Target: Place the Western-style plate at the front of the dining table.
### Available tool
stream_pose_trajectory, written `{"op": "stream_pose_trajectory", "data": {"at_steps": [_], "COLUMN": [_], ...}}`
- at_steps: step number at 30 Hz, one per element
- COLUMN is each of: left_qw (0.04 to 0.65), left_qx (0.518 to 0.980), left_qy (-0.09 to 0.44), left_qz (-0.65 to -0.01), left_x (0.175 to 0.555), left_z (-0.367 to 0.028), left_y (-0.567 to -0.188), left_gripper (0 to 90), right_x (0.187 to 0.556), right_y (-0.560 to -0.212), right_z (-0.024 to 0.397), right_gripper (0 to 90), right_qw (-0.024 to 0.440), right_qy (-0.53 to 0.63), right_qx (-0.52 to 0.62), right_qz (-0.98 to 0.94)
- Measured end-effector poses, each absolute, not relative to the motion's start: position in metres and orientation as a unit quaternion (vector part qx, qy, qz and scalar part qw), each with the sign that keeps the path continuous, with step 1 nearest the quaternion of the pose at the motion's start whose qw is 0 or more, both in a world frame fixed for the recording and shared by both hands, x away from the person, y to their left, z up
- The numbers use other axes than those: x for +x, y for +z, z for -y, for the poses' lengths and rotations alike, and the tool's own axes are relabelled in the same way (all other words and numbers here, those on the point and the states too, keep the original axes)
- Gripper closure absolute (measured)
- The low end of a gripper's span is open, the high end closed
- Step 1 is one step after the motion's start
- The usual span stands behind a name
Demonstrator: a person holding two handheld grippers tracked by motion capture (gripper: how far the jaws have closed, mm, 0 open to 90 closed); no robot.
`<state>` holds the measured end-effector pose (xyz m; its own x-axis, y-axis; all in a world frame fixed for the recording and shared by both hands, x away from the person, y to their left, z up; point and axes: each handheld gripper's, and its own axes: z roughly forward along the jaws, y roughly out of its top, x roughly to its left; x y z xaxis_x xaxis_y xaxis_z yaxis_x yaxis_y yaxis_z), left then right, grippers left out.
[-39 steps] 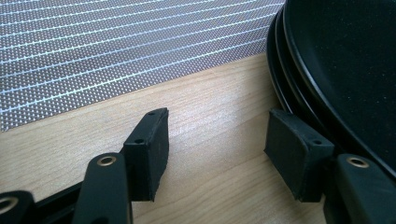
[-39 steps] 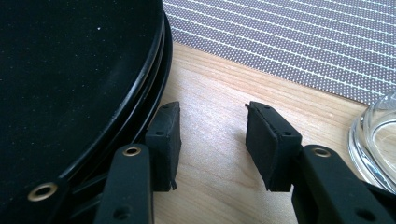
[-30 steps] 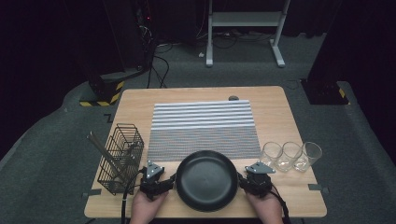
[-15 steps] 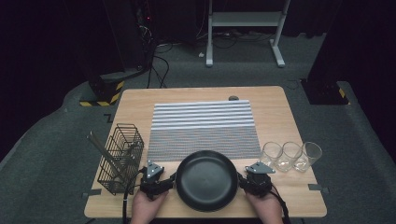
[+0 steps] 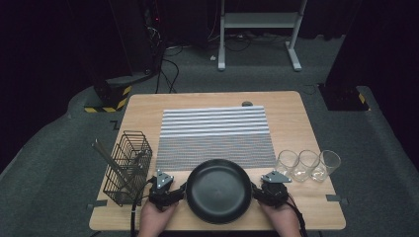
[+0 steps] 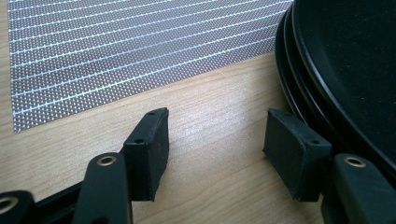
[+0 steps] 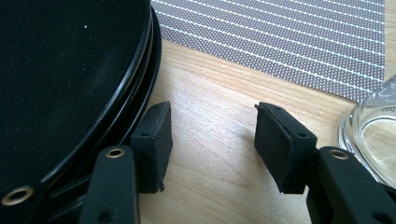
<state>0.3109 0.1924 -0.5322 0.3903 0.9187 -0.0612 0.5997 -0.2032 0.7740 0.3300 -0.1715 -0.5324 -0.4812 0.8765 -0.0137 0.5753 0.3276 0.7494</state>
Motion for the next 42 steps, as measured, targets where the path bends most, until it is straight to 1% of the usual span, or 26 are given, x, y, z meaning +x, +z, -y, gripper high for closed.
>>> {"op": "stream_pose_trajectory", "data": {"at_steps": [3, 5, 8, 12, 17, 27, 31, 38, 42], "left_qw": [0.365, 0.358, 0.348, 0.352, 0.355, 0.355, 0.355, 0.351, 0.352], "left_qx": [0.747, 0.748, 0.753, 0.75, 0.747, 0.744, 0.744, 0.747, 0.745], "left_qy": [0.222, 0.23, 0.239, 0.235, 0.233, 0.234, 0.234, 0.238, 0.237], "left_qz": [-0.509, -0.509, -0.505, -0.509, -0.512, -0.515, -0.515, -0.512, -0.514], "left_x": [0.311, 0.311, 0.31, 0.311, 0.311, 0.311, 0.311, 0.31, 0.31], "left_z": [-0.191, -0.188, -0.186, -0.188, -0.188, -0.189, -0.189, -0.188, -0.188], "left_y": [-0.532, -0.532, -0.532, -0.532, -0.532, -0.532, -0.532, -0.532, -0.532], "left_gripper": [40.2, 39.8, 38.3, 38.2, 38.4, 40.3, 40.3, 40.5, 41.5], "right_x": [0.33, 0.328, 0.326, 0.324, 0.322, 0.313, 0.313, 0.318, 0.32], "right_y": [-0.532, -0.528, -0.522, -0.517, -0.511, -0.495, -0.492, -0.481, -0.483], "right_z": [0.173, 0.176, 0.179, 0.179, 0.18, 0.177, 0.176, 0.176, 0.175], "right_gripper": [47.4, 47.9, 49.0, 50.2, 51.1, 56.1, 56.9, 54.9, 54.8], "right_qw": [0.21, 0.221, 0.223, 0.235, 0.238, 0.254, 0.246, 0.237, 0.236], "right_qy": [0.357, 0.368, 0.38, 0.383, 0.392, 0.413, 0.419, 0.419, 0.42], "right_qx": [0.462, 0.458, 0.457, 0.449, 0.45, 0.425, 0.422, 0.42, 0.42], "right_qz": [-0.784, -0.778, -0.773, -0.773, -0.766, -0.764, -0.765, -0.769, -0.769]}}
